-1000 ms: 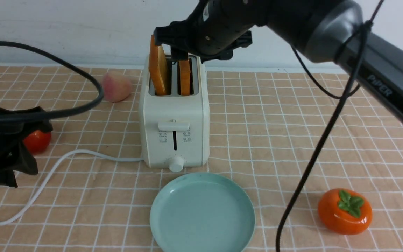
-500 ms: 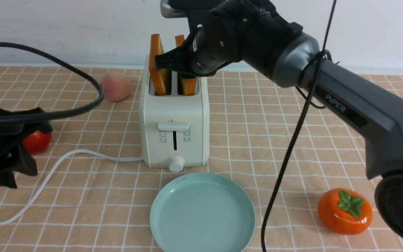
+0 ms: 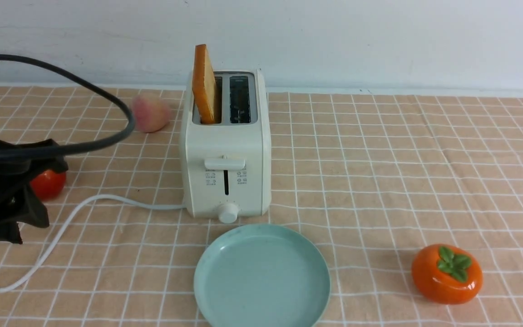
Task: Take toasted bread from bread machine on light coffee tablecloth place on plate.
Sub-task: 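Place the held slice of bread on top of the slice on the plate with the right gripper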
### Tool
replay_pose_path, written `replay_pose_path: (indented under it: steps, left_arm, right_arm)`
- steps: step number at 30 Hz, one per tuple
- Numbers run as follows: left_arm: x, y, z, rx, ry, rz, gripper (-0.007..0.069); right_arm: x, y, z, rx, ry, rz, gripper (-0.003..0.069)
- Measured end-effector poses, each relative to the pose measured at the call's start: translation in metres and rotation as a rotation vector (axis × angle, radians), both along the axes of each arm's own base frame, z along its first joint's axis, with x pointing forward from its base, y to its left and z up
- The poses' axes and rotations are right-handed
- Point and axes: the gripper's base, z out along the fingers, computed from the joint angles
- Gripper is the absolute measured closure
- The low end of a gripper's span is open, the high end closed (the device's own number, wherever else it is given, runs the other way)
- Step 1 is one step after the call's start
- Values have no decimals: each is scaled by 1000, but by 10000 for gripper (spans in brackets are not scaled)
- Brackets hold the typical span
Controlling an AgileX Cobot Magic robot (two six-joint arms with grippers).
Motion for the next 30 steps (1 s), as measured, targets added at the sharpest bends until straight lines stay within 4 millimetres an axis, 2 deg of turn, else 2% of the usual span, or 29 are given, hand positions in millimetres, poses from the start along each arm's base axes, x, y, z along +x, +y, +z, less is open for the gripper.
replay_pose_path:
  steps: [3,5,6,7,8,9,10,11,12,13,18,22,26,27,30]
  left_arm:
    - [0,0,0,-1,0,-1,386]
    - [-1,0,0,0,7,-1,386]
    - [-1,0,0,1,7,-1,386]
    - [-1,0,-1,3,16,-1,386]
    - [-1,0,-1,3,16,-1,386]
    - [-2,0,-1,3,20,-1,386]
    - [-2,0,-1,1,20,-2,386]
    - [-2,0,-1,0,20,-2,386]
    - [-2,0,-1,0,20,-2,386]
    - [-2,0,-1,0,20,-2,386]
    - [-2,-1,-1,-9,22,-2,386]
    - [-2,-2,-1,-18,21,-3,386]
    - [-1,-2,0,-22,17,-3,386]
    - [-1,-2,0,-23,15,-3,386]
    - [-1,-2,0,-23,16,-3,386]
  right_arm:
    - [-13,-12,-5,-107,69,-1,543]
    - [-17,-14,-24,-165,150,10,543]
    - [-17,-14,-27,-171,160,13,543]
    - [-20,-12,-50,-199,241,41,543]
    - [-21,-11,-57,-208,267,49,543]
    - [-22,-9,-74,-215,310,71,543]
    - [-24,-4,-105,-213,386,111,543]
    - [-25,0,-125,-197,449,133,543]
    - [-25,1,-129,-188,453,138,543]
    - [-27,8,-155,-138,534,173,543]
    - [-34,33,-225,104,738,277,543]
    - [-26,44,-263,183,781,297,543]
    - [-15,51,-288,270,866,281,543]
    - [-9,55,-300,325,912,274,543]
    - [-1,58,-314,373,958,263,543]
